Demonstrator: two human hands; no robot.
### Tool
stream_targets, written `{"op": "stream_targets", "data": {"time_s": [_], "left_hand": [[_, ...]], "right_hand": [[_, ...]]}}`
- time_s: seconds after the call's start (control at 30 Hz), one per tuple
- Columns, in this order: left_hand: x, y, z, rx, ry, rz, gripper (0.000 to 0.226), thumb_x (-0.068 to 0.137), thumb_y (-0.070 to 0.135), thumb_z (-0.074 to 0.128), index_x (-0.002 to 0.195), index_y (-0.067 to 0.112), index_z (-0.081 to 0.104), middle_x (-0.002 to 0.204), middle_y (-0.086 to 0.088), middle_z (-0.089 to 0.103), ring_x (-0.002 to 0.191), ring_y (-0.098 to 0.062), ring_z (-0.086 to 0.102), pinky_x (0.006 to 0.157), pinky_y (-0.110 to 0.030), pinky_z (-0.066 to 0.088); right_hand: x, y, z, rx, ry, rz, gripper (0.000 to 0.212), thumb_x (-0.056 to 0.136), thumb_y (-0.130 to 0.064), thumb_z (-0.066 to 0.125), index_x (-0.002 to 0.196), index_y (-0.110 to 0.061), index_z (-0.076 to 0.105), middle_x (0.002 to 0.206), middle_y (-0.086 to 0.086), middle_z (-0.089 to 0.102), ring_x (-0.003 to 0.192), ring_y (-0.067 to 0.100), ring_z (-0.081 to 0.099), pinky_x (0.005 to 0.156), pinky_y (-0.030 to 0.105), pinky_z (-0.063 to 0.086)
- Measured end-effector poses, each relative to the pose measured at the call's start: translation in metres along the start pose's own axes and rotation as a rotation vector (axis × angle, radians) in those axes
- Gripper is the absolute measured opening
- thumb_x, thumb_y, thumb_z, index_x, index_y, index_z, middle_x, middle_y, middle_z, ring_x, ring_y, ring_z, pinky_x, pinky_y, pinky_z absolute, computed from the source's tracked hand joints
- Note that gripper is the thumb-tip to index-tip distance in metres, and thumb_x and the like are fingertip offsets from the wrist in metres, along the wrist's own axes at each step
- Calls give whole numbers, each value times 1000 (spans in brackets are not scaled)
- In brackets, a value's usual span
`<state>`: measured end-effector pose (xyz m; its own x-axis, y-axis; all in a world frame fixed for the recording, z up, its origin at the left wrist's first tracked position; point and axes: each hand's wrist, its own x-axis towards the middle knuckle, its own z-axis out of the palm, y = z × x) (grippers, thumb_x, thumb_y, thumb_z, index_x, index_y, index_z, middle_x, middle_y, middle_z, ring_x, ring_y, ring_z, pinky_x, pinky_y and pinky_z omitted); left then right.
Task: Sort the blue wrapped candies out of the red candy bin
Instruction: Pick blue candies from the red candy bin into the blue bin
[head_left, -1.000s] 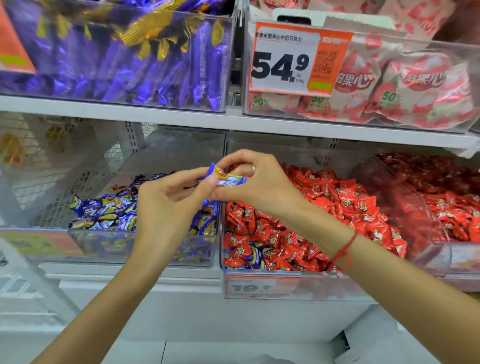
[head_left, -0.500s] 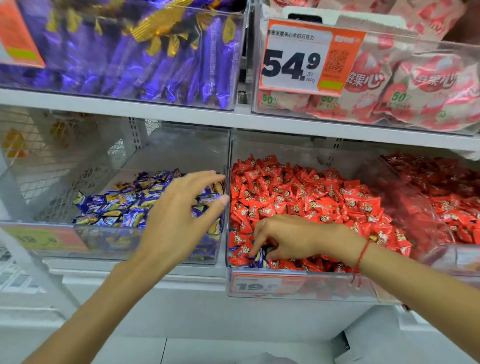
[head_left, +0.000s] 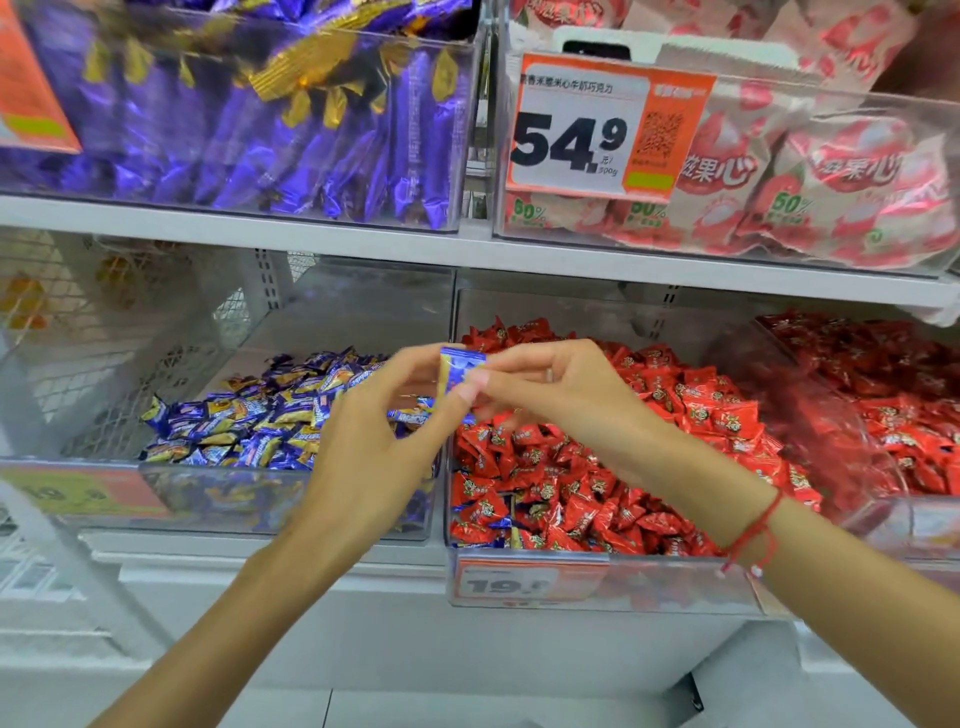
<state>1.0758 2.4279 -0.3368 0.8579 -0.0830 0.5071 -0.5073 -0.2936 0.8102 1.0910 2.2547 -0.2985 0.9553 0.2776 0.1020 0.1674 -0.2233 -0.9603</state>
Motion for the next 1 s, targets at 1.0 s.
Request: {"op": "stream_targets", "data": {"time_s": [1.0], "left_hand": [[-13,-37,-5,368,-76,65,48,86,64,41,126,43,56,132,31,50,124,13,42,100,-19,36]], "right_hand": [[11,51,-36,-1211,-481,-171,29,97,-40,51,105,-22,73,124,-5,57,117,11,45,101,35,33]]}}
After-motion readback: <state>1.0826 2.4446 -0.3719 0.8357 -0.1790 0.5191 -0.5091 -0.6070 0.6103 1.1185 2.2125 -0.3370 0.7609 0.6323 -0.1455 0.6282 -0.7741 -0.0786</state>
